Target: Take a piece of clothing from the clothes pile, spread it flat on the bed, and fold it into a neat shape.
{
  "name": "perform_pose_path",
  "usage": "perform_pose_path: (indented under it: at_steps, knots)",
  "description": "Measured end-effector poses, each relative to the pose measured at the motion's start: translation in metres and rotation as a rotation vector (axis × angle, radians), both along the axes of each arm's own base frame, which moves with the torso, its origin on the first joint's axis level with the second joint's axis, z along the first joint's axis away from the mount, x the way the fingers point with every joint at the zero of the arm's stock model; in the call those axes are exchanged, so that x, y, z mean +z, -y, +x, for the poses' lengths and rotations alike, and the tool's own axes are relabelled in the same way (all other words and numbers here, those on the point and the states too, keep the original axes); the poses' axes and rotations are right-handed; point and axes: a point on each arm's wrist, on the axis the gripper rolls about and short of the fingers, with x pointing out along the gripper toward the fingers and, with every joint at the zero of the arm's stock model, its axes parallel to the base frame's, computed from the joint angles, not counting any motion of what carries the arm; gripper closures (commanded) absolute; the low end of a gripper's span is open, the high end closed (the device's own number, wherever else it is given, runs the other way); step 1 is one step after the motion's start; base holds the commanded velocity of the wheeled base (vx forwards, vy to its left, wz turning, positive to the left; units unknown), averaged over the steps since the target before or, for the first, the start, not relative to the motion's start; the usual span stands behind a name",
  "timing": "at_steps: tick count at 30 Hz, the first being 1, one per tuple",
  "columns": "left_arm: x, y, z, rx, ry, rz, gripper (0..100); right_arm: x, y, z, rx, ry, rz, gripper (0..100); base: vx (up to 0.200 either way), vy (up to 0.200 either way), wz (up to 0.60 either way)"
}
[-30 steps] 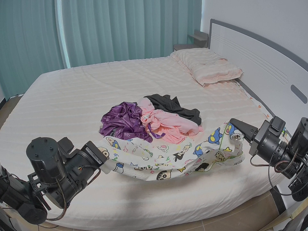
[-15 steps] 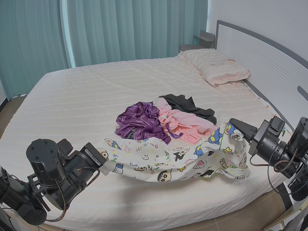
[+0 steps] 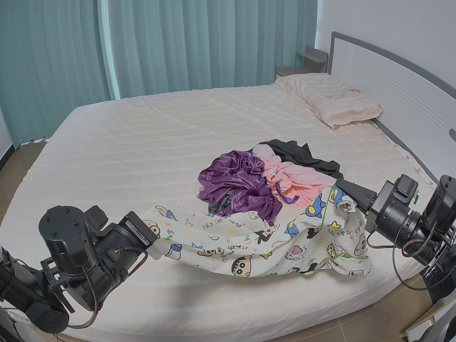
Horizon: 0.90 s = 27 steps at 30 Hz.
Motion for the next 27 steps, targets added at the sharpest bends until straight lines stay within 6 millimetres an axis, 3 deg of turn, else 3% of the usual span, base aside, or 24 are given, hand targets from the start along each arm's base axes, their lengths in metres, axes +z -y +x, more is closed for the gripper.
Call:
perform_pose_path:
  at_steps: [27]
  knots:
    - [0.0015, -0.0002, -0.0025, -0.006, 0.003, -0.001, 100, 0.0, -0.0009, 0.0, 0.003, 0.001, -0.001, 100, 0.0, 0.2, 0.0]
